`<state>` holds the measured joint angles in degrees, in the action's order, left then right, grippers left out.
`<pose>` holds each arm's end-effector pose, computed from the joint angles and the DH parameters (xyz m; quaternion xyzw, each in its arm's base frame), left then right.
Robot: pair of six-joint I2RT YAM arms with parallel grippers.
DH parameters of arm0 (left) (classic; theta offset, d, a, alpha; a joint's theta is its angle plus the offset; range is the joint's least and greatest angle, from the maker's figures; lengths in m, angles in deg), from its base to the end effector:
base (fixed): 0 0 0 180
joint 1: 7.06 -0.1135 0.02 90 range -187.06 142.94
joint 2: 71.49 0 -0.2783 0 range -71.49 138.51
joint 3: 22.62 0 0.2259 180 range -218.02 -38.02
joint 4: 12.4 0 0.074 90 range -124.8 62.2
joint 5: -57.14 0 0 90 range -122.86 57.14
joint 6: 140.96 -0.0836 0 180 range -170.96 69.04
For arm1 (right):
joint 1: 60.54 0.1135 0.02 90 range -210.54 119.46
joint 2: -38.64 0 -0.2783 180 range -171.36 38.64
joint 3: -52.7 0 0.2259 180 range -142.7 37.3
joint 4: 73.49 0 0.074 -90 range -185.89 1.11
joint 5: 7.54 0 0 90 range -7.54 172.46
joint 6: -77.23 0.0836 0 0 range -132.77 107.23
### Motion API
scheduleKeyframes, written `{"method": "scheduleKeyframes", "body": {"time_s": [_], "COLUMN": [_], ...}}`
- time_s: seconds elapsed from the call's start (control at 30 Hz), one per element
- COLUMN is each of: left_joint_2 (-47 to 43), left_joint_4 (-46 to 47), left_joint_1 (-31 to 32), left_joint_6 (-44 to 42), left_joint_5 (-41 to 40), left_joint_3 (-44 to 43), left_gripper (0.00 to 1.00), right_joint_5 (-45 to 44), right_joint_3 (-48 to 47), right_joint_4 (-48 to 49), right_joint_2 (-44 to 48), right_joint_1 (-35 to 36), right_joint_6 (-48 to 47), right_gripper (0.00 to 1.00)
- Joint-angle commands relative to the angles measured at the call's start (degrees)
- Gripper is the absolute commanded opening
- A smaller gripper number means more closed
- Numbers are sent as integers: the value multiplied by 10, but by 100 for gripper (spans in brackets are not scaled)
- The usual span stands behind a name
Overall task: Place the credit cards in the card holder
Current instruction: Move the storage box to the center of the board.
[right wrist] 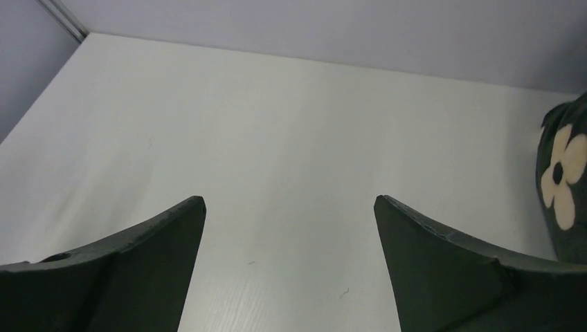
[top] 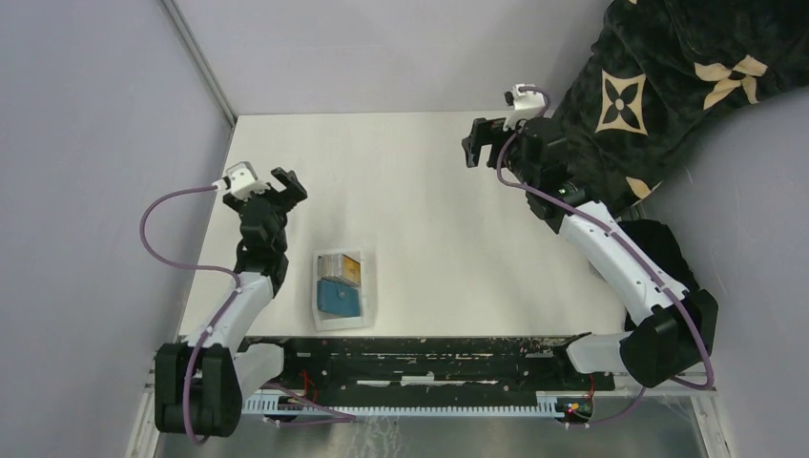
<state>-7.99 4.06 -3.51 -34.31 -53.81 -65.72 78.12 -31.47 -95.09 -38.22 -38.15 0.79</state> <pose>0.2606 0.0138 0.2734 -0.2052 0.7000 0.0132 0.6839 0.3106 0.1211 0.3744 -0.0376 0.7884 0.1608 0.5925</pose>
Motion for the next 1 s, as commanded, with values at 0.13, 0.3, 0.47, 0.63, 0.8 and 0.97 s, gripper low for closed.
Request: {"method": "scheduleKeyframes", "body": {"time_s": [0.13, 0.3, 0.47, 0.63, 0.8, 0.97], "left_joint_2": [-81, -154, -191, -216, -201, -168], "left_joint_4": [-202, -279, -378, -426, -464, -530], "left_joint_1": [-3, -3, -1, 6, 54, 107], "left_joint_6": [148, 169, 174, 196, 200, 208], "left_joint_5": [105, 71, 55, 51, 4, -51], "left_joint_3": [-55, -32, -33, -28, -50, -89], "left_gripper": [97, 95, 93, 86, 86, 87], "right_joint_5": [65, 115, 25, -45, -100, -110], "right_joint_3": [-9, -80, -111, -138, -144, -182], "right_joint_4": [105, 40, -59, -156, -187, -238], "right_joint_2": [-11, -59, -86, -130, -164, -204], "right_joint_1": [-9, -1, 53, 145, 257, 315], "right_joint_6": [40, 92, 95, 110, 137, 171], "right_gripper": [92, 83, 73, 74, 78, 80]}}
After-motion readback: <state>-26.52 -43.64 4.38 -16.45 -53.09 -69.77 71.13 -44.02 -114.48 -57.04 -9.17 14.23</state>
